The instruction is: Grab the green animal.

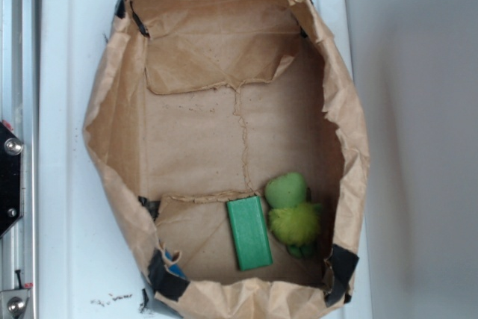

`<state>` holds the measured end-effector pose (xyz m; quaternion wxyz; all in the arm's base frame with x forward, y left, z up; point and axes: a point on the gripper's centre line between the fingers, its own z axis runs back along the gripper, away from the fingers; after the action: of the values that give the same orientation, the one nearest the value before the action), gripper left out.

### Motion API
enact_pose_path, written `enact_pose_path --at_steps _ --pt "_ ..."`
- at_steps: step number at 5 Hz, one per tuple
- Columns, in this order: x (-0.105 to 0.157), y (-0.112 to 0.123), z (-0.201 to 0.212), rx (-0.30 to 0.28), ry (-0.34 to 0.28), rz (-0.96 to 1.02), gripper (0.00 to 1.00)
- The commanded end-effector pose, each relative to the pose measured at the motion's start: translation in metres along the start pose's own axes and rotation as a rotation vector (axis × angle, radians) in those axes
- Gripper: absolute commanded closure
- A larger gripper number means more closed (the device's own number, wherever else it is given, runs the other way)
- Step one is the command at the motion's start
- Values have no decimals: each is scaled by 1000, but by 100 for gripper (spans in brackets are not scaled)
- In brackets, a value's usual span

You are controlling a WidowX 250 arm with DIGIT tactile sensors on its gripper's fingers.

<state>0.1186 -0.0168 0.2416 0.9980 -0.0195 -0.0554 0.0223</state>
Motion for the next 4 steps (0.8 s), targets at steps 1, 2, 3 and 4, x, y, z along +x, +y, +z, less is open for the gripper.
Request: enact_pose_path --at_steps 1,2,3,4 --pt "0 0 0 0 0 0 0" --pt "40 -2 -24 31 -20 43 0" --pt "61 -4 -40 50 -42 81 0" --pt "79 -2 -58 58 -94 71 0"
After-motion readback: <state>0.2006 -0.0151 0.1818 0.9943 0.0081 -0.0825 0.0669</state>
